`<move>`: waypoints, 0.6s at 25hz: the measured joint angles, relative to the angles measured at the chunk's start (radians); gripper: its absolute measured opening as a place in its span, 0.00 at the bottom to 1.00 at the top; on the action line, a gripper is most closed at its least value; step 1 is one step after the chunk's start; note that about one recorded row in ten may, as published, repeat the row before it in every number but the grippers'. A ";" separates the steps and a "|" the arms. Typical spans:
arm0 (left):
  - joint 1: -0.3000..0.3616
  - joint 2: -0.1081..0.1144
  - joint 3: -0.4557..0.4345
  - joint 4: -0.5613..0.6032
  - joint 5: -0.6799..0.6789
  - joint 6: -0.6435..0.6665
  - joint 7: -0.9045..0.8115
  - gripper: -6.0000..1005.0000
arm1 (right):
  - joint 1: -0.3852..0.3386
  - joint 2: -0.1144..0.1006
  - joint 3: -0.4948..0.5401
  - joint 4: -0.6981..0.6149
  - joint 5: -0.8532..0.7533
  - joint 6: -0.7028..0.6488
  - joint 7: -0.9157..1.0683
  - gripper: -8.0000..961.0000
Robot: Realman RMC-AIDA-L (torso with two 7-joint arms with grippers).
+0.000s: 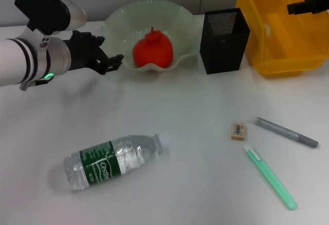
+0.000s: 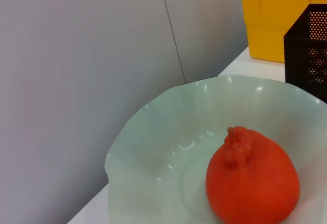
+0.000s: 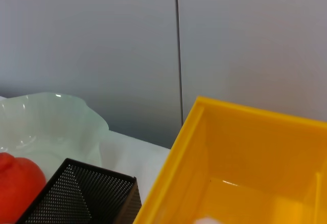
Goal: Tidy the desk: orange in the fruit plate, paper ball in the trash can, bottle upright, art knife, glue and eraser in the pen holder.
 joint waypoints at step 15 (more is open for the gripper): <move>0.006 0.001 -0.004 0.013 0.000 0.000 -0.004 0.55 | -0.067 0.114 -0.013 -0.288 0.063 0.135 0.051 0.54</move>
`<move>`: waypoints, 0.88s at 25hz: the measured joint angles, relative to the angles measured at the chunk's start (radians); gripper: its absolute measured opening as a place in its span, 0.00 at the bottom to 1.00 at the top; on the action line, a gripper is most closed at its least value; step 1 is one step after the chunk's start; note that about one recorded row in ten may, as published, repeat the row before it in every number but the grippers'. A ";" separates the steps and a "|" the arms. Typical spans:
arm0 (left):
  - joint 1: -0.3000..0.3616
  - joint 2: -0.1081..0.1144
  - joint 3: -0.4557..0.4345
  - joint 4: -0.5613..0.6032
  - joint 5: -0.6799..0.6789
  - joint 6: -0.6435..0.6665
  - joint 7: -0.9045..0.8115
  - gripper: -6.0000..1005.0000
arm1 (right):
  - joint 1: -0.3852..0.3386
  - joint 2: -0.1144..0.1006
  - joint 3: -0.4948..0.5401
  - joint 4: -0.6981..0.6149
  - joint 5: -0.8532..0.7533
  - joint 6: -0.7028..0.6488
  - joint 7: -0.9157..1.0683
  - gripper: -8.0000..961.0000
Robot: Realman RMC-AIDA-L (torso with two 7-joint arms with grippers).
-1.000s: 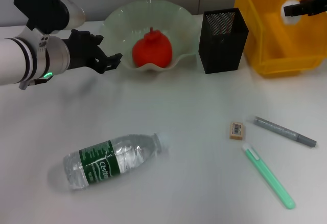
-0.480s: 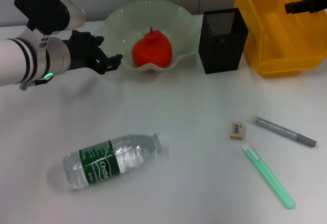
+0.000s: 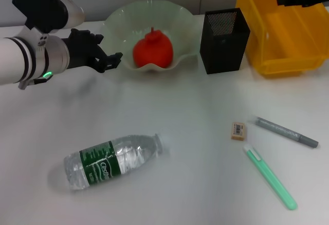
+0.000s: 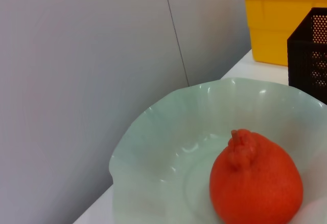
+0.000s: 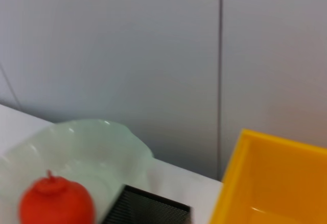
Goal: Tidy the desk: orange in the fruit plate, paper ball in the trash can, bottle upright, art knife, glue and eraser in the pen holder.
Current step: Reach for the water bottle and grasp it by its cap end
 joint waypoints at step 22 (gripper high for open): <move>0.079 0.001 0.018 0.266 0.158 0.249 -0.006 0.55 | -0.058 0.013 0.004 0.084 0.108 0.084 0.037 0.07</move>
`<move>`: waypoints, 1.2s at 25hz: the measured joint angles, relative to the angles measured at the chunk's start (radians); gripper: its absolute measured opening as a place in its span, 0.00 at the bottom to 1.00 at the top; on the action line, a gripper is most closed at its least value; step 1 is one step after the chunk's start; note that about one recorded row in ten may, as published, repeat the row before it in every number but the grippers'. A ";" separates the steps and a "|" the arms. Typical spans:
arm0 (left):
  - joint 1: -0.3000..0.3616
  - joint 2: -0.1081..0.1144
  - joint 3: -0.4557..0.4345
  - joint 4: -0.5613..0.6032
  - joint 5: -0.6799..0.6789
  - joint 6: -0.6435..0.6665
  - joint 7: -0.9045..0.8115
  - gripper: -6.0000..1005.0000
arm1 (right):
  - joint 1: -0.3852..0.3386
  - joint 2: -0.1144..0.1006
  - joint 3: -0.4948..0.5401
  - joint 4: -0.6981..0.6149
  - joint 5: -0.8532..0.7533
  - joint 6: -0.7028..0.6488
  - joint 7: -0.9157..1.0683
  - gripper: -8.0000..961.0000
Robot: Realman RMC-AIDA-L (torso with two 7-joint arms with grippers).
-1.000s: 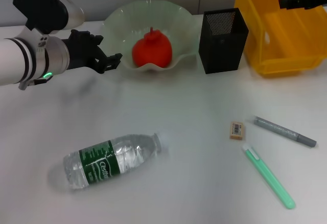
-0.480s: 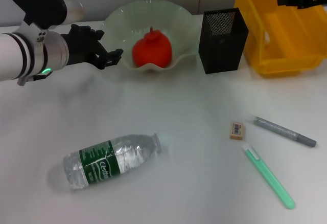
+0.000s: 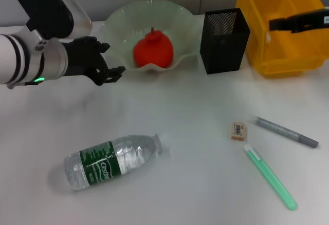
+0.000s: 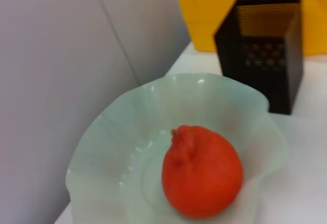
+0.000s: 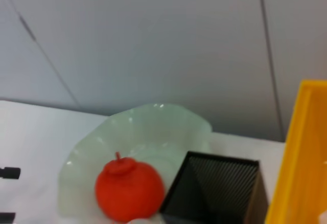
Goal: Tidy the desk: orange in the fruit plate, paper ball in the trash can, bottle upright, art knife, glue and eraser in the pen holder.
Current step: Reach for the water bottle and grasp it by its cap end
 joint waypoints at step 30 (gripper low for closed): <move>0.105 -0.003 0.224 0.423 0.236 0.374 -0.177 0.54 | -0.119 0.084 -0.010 0.236 0.216 0.145 -0.499 0.07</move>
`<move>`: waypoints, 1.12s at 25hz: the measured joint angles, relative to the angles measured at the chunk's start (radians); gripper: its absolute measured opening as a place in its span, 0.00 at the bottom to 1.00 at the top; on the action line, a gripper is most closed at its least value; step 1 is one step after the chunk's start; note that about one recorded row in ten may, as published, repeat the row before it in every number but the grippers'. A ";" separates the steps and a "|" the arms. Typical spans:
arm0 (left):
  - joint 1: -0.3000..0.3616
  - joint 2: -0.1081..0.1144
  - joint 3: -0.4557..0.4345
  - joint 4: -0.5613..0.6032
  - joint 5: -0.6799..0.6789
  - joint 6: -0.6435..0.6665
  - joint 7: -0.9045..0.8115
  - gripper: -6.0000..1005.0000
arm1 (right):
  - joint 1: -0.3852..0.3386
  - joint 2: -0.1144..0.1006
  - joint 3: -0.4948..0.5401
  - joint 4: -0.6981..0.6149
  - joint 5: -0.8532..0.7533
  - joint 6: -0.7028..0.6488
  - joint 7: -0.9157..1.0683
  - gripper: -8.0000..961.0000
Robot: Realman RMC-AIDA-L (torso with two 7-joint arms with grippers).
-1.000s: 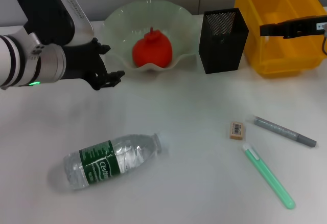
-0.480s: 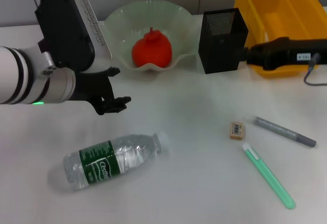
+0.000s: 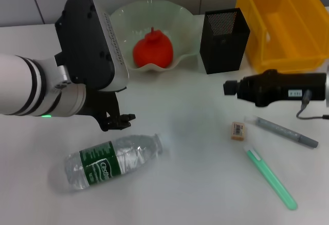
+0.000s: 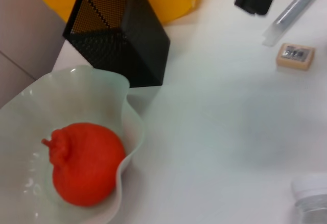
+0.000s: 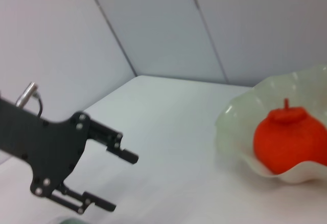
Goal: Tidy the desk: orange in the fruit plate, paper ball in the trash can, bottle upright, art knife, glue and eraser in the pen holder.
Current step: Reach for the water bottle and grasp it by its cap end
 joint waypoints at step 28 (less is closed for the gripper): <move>-0.017 -0.003 0.154 0.024 -0.012 0.057 -0.154 0.54 | -0.040 -0.001 -0.040 0.049 0.009 -0.048 -0.185 0.07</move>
